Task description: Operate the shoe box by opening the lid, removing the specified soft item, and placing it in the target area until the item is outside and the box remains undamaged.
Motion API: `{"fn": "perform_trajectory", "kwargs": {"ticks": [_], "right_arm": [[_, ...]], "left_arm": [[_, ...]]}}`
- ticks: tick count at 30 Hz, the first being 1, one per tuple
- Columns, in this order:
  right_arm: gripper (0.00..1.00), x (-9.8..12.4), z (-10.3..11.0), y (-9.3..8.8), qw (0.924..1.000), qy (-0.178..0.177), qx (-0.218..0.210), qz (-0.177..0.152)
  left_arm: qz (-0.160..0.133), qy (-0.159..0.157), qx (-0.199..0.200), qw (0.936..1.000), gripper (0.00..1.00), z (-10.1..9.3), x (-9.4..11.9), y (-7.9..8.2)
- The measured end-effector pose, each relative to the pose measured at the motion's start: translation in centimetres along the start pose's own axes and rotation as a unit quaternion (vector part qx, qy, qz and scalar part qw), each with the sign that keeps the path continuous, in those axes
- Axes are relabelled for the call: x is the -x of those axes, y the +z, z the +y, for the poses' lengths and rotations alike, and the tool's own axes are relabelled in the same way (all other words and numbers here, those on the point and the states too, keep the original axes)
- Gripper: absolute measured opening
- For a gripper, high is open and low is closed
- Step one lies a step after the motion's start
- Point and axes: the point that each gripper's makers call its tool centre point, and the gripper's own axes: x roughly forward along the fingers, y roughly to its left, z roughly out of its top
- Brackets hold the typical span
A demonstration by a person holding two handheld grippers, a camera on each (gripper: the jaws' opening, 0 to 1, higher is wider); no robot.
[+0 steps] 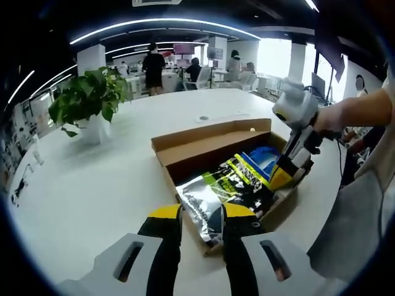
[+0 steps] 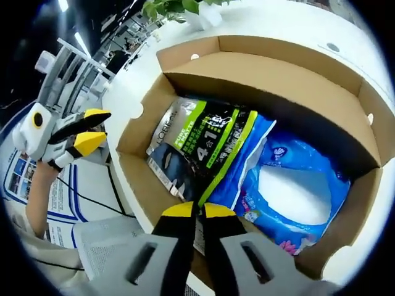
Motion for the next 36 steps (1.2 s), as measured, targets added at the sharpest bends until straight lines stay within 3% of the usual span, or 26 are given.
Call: {"fn": "perform_trajectory", "kwargs": {"ticks": [12, 36], "right_arm": [[0.0, 1.3, -0.1, 1.0, 0.9995, -0.007, 0.013, -0.027], [0.0, 5.0, -3.4, -0.5, 0.9964, -0.06, 0.039, -0.046]], "left_arm": [[0.01, -0.013, -0.017, 0.9997, 0.25, -0.7, -0.5, -0.2], [0.051, -0.052, -0.036, 0.9967, 0.27, -2.9, -3.2, -0.7]]}}
